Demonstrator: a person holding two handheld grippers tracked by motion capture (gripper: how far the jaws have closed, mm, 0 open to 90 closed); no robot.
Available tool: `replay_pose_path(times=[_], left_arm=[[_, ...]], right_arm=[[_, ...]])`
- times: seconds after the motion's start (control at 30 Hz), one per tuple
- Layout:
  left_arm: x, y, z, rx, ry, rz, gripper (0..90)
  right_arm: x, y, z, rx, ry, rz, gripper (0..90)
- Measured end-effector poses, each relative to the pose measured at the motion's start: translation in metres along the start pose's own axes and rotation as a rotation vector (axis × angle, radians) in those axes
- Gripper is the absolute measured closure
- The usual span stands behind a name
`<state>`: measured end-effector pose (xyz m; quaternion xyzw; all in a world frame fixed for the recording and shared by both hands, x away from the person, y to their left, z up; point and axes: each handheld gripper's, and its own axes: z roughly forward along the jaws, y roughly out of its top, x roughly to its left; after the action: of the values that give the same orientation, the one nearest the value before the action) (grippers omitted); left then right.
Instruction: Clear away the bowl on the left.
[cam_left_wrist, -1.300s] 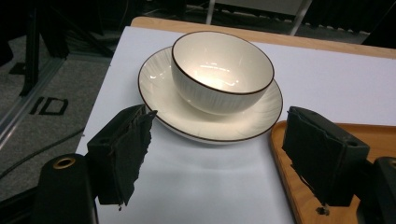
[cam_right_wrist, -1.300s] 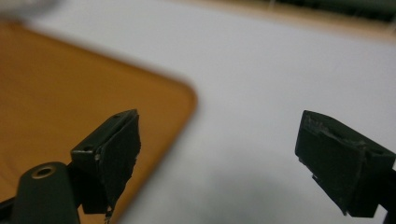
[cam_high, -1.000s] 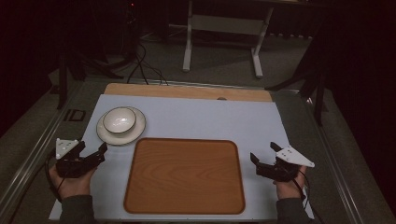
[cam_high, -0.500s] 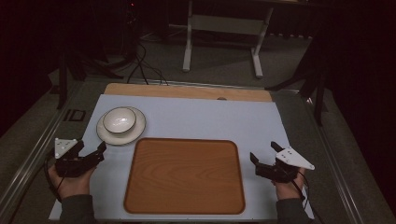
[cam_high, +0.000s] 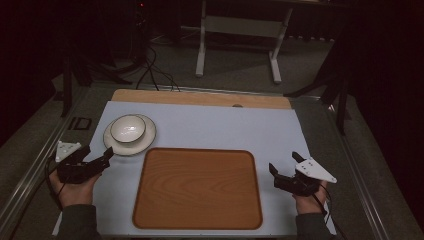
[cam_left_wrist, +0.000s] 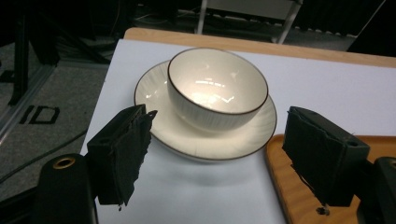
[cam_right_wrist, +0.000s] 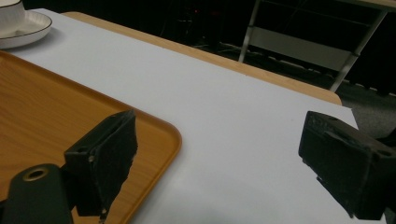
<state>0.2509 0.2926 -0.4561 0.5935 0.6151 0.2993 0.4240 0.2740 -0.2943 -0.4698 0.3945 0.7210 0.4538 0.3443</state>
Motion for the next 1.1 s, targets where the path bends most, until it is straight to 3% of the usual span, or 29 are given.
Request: replay_pose_path(times=[0.3, 0.6, 0.8, 1.1], left_arm=[[-0.001, 0.015, 0.014, -0.013, -0.025, 0.011, 23.5], [-0.011, 0.028, 0.027, -0.014, -0.017, 0.052, 23.4], [-0.011, 0.034, 0.04, -0.013, 0.012, 0.015, 23.6], [-0.009, 0.041, 0.055, -0.007, 0.037, 0.006, 23.6]], right_arm=[[0.001, 0.0, 0.0, -0.009, -0.001, -0.002, 11.1], [0.003, 0.001, 0.0, -0.02, 0.003, 0.004, 11.1], [0.003, 0.001, 0.0, -0.03, 0.002, 0.004, 11.1], [0.003, 0.002, -0.001, -0.038, 0.003, 0.003, 11.1]])
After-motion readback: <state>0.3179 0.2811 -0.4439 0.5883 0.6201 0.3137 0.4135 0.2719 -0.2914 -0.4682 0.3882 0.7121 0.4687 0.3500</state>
